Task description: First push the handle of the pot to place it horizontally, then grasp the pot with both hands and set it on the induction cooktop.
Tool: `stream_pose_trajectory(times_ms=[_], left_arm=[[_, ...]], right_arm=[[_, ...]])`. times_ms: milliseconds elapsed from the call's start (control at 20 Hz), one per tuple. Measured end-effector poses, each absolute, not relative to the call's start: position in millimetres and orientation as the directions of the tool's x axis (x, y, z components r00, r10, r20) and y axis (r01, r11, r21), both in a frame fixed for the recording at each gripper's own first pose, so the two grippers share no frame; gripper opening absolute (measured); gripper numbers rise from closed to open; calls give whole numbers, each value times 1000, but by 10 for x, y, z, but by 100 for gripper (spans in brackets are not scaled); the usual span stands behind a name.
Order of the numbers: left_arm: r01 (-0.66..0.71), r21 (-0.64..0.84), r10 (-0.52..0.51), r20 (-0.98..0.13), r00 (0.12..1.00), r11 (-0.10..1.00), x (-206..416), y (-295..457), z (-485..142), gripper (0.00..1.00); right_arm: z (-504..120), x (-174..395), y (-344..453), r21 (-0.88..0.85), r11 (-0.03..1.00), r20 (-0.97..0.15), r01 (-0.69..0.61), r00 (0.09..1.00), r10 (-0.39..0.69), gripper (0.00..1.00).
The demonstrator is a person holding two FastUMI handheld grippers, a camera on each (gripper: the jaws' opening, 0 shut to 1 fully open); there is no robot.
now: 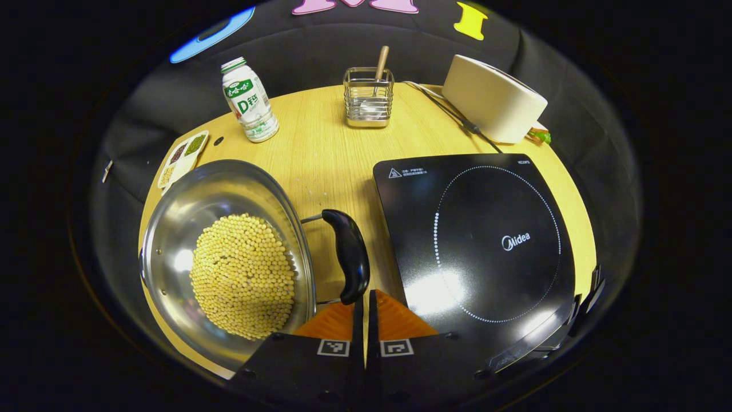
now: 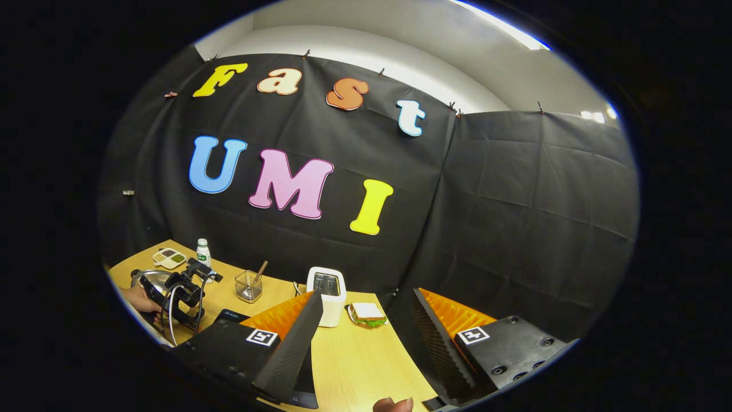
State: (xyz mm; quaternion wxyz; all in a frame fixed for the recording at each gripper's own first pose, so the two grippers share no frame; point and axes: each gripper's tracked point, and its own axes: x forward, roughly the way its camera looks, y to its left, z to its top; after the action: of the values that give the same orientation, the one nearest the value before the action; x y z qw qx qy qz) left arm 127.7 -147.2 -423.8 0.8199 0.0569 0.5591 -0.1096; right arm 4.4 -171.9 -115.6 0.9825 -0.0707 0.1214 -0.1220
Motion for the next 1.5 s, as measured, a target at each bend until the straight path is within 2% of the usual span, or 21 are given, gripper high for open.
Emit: stream_pose_trajectory(times_ms=[250,300,350,600,800,1000,1250,1400,1500], left_arm=[[260,-111,-210,-894,395,959,1118,-1586,-4032,8],[273,-125,-232,-883,408,954,1065,-1605,-3969,20],[286,-131,-249,-869,428,949,1023,-1580,-3889,27],[290,-163,-307,-763,569,943,872,-1408,-3389,99],[258,-140,-283,-672,684,956,831,-934,-2985,96],[192,-51,-179,-645,743,980,791,-179,-2845,96],[83,-32,-84,-644,761,996,735,631,-2861,96],[49,-32,-58,-660,749,998,750,1013,-2968,94],[43,-30,-52,-677,734,999,812,1218,-3069,95]], right_arm=[[-1204,124,-1542,-162,968,-231,191,946,-226,98],[-1214,128,-1496,-159,970,-233,184,948,-218,98],[-1218,147,-1431,-153,973,-233,172,951,-205,98],[-1218,229,-1041,-123,987,-227,103,965,-129,98],[-1327,273,-543,-46,999,-257,7,966,-19,98],[-1497,318,22,29,996,-301,-87,949,91,98],[-1831,431,675,101,976,-386,-193,896,217,98],[-2118,525,960,142,967,-458,-211,852,253,98],[-2317,568,1113,167,963,-504,-212,821,268,98]])
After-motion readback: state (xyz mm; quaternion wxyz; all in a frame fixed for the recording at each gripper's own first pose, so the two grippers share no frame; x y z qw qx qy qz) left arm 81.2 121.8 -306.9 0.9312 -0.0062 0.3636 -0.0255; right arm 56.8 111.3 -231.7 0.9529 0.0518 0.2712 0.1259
